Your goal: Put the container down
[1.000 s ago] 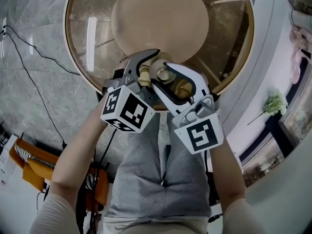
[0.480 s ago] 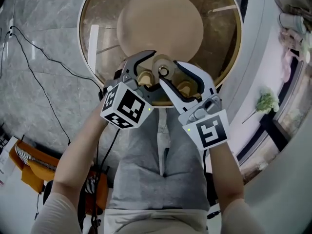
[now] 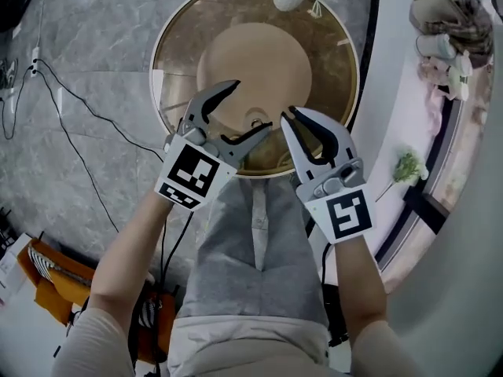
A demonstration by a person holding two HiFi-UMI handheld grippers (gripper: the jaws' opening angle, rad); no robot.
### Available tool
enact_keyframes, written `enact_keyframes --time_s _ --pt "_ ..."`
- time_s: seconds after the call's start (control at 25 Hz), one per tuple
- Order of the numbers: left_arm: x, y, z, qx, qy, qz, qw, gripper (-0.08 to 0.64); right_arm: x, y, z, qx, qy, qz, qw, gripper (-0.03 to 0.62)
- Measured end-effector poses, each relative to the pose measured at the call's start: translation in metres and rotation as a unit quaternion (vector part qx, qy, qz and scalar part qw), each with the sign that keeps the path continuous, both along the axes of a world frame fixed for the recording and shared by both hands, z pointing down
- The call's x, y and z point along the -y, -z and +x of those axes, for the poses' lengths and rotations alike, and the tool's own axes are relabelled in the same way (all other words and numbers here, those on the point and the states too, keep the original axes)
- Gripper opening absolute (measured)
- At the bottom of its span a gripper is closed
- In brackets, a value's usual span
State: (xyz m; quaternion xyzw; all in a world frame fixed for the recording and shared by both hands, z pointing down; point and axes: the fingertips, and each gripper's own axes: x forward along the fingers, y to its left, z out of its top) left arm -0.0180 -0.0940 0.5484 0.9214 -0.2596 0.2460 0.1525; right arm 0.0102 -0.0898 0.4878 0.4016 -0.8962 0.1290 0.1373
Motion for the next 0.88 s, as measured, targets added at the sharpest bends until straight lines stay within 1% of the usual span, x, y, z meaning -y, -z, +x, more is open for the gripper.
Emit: enact_keyframes --time_s 0.08,0.2,0.32,0.4,0.48,0.68,0.72,0.88 --pt "0.011 0.029 -0.002 -0.019 0.021 0.008 0.9996 0.357 0.006 0.029 0.004 0.006 -0.009 0.004 1.0 0.032" --pt "0.021 0.067 -0.004 -0.032 0.049 0.014 0.9982 0.337 0.016 0.077 0.014 0.019 -0.027 0.019 0.999 0.026" --pt "0.027 0.105 -0.002 -0.051 0.066 0.012 0.9965 0.317 0.021 0.123 0.027 0.006 -0.039 0.048 0.998 0.023" --pt "0.033 0.133 -0.001 -0.059 0.072 0.027 0.9953 0.285 0.024 0.152 0.036 -0.003 -0.045 0.067 0.997 0.02" --pt "0.038 0.162 0.0 -0.063 0.076 0.042 0.9942 0.282 0.025 0.178 0.043 -0.007 -0.054 0.077 0.996 0.019" --pt "0.043 0.232 0.0 -0.069 0.085 0.076 0.9911 0.281 0.021 0.235 0.056 -0.009 -0.07 0.084 0.994 0.015" --pt "0.042 0.246 0.0 -0.072 0.086 0.085 0.99 0.272 0.019 0.246 0.057 -0.011 -0.072 0.087 0.994 0.014" --pt "0.037 0.308 -0.005 -0.09 0.103 0.138 0.981 0.27 0.013 0.293 0.064 -0.011 -0.077 0.11 0.991 0.014"
